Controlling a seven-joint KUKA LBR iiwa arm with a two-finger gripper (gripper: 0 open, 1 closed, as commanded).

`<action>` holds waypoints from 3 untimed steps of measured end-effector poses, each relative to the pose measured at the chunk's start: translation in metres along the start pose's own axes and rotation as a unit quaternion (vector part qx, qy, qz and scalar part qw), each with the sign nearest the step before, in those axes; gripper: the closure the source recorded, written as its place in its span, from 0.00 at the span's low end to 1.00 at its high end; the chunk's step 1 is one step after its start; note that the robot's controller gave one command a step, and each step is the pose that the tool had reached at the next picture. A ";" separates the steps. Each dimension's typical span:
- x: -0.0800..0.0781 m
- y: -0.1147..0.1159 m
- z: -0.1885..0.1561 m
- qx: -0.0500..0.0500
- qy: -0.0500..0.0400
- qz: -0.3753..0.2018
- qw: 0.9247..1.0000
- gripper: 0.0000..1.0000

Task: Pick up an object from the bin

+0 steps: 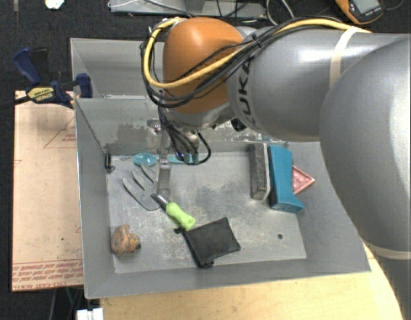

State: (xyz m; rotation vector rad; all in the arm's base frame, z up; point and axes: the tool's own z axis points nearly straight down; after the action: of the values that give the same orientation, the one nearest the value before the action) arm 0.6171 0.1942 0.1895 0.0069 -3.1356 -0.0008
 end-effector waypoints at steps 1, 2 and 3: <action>-0.002 -0.001 -0.005 -0.001 -0.004 0.002 1.000 0.00; -0.022 -0.034 0.042 -0.002 -0.005 0.037 0.999 0.00; -0.020 -0.025 0.085 -0.004 -0.006 0.059 0.998 0.00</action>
Offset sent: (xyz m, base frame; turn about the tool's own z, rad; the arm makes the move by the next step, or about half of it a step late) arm 0.0262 -0.0445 -0.0573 0.0942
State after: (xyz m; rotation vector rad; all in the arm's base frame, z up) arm 0.6367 0.1696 0.1040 -0.1800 -3.1415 -0.0125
